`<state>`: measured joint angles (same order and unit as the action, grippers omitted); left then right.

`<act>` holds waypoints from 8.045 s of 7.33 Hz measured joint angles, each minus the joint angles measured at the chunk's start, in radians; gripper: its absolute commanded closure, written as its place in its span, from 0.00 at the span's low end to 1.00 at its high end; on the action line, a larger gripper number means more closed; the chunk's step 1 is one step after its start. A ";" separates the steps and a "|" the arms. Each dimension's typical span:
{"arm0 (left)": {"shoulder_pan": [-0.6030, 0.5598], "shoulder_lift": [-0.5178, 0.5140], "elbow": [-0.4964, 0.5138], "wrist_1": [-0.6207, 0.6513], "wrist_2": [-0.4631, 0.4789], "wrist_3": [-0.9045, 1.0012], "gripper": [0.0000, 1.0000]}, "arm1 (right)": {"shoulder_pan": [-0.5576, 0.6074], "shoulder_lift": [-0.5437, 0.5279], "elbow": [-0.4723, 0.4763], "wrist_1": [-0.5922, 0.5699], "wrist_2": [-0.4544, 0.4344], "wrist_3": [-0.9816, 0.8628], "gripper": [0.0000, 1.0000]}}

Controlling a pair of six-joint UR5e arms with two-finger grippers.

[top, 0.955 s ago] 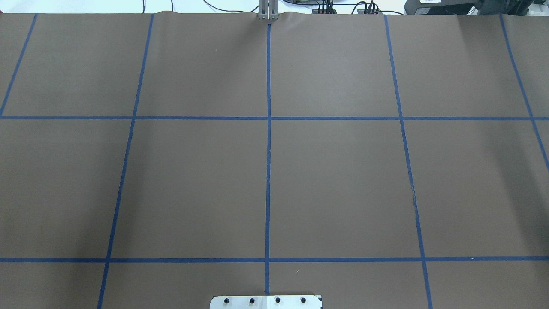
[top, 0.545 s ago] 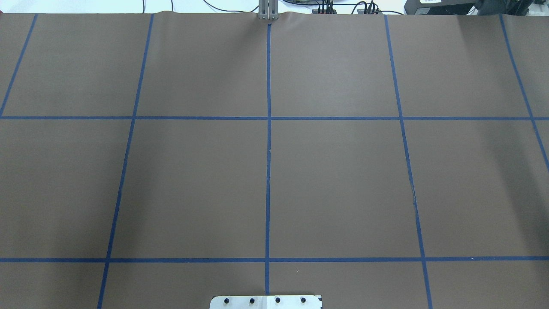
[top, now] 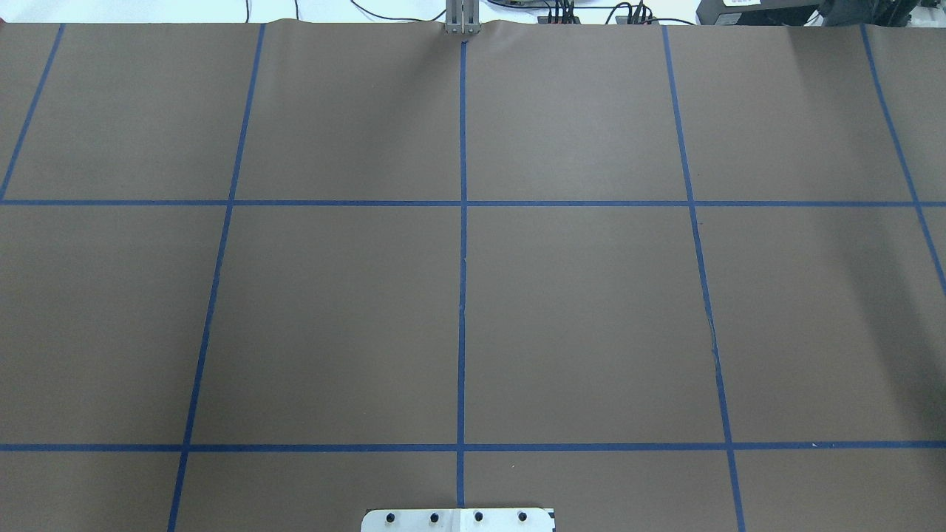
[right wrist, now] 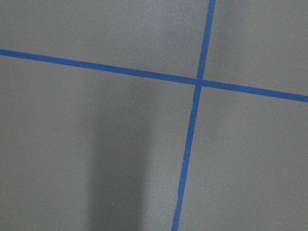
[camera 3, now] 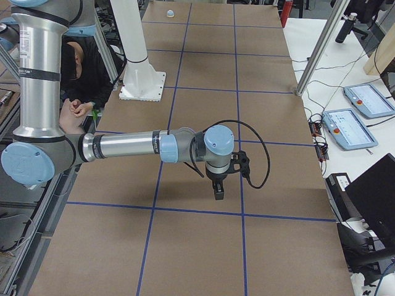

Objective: Place and press bell with both arms

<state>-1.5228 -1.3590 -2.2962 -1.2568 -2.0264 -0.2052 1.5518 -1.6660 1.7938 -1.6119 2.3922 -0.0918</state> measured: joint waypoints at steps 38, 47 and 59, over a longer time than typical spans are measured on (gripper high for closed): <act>1.342 0.492 0.375 -0.457 0.353 -2.773 0.00 | 0.000 -0.007 0.124 0.001 0.024 0.090 0.00; 1.600 0.477 0.478 -0.580 0.273 -3.057 0.00 | 0.000 -0.003 0.125 0.001 0.022 0.089 0.00; 1.765 0.470 0.559 -0.676 0.241 -3.229 0.00 | 0.000 -0.002 0.126 0.001 0.022 0.089 0.00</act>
<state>0.2418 -0.8895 -1.7370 -1.9328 -1.7853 -3.4340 1.5513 -1.6675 1.9196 -1.6109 2.4145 -0.0031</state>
